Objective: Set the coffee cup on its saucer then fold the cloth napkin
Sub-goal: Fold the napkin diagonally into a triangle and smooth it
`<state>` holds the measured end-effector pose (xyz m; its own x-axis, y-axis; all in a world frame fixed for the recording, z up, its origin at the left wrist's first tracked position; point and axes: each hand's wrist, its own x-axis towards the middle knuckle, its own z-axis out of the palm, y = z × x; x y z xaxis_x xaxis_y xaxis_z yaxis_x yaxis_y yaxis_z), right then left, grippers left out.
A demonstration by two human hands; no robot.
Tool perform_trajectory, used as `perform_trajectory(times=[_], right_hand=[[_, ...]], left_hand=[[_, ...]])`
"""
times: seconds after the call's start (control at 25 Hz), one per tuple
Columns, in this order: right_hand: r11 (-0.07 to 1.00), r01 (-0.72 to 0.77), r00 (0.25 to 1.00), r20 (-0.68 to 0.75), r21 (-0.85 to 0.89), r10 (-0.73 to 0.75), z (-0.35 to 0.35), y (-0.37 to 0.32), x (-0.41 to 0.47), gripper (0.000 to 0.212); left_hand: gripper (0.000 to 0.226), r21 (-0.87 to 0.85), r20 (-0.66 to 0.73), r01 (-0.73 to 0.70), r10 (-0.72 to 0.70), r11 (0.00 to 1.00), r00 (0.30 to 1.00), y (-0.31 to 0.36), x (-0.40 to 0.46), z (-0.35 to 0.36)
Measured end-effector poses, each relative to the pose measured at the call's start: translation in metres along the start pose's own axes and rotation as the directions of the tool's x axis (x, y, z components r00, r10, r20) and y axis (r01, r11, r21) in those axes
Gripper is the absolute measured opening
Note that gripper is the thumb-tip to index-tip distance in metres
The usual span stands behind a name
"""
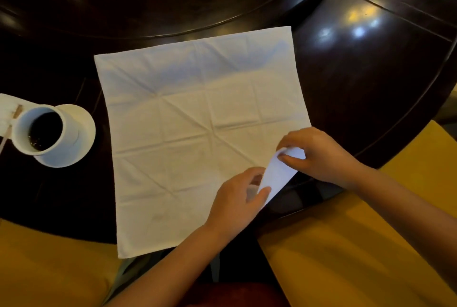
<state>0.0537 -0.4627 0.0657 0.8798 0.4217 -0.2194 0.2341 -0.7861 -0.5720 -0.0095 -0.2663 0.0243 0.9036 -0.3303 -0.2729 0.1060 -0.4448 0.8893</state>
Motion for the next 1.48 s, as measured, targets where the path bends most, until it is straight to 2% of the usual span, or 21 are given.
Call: perform_trajectory(times=[0.08, 0.28, 0.48, 0.64, 0.88, 1.08, 1.2, 1.32, 1.4, 1.48], right_hand=[[0.994, -0.020, 1.000, -0.020, 0.110, 0.022, -0.003, -0.011, 0.022, 0.017], [0.968, -0.044, 0.995, -0.078, 0.246, 0.065, -0.023, -0.026, 0.078, 0.013], [0.975, 0.061, 0.991, -0.128, 0.213, -0.034, -0.020, -0.068, 0.151, 0.007], [0.972, 0.149, 0.980, -0.159, 0.181, -0.121, -0.001, -0.106, 0.208, 0.011], [0.974, 0.222, 0.947, -0.245, 0.042, -0.206, 0.021, -0.131, 0.285, 0.012], [0.962, 0.235, 0.942, -0.213, -0.138, -0.260, 0.038, -0.126, 0.318, 0.013], [0.956, 0.244, 0.939, -0.208, -0.161, -0.274, 0.039, -0.126, 0.324, 0.012], [0.947, 0.225, 0.939, -0.207, -0.229, -0.273, 0.041, -0.130, 0.331, 0.013], [0.937, 0.252, 0.902, -0.291, -0.244, -0.318, 0.041, -0.132, 0.323, 0.017], [0.880, 0.359, 0.821, -0.343, -0.309, -0.456, 0.045, -0.124, 0.296, 0.021]], left_hand=[[0.008, -0.080, -0.156, 0.084, -0.096, 0.993, 0.983, 0.004, 0.010, -0.013], [0.022, -0.165, -0.422, 0.059, -0.124, 0.985, 0.898, 0.004, 0.028, -0.060], [0.014, -0.215, -0.661, 0.068, -0.197, 0.974, 0.724, -0.016, 0.034, -0.115], [0.009, -0.198, -0.787, 0.093, -0.214, 0.976, 0.579, -0.035, 0.045, -0.154], [0.014, -0.179, -0.881, 0.121, -0.214, 0.976, 0.421, -0.065, 0.086, -0.200], [0.013, -0.222, -0.869, 0.241, -0.304, 0.945, 0.391, -0.083, 0.117, -0.209], [0.016, -0.288, -0.875, 0.186, -0.338, 0.939, 0.348, -0.086, 0.120, -0.208], [0.016, -0.275, -0.890, 0.189, -0.324, 0.943, 0.322, -0.088, 0.119, -0.210], [0.017, -0.264, -0.886, 0.204, -0.321, 0.942, 0.334, -0.088, 0.119, -0.211], [0.017, -0.270, -0.881, 0.207, -0.328, 0.940, 0.340, -0.087, 0.120, -0.211]])
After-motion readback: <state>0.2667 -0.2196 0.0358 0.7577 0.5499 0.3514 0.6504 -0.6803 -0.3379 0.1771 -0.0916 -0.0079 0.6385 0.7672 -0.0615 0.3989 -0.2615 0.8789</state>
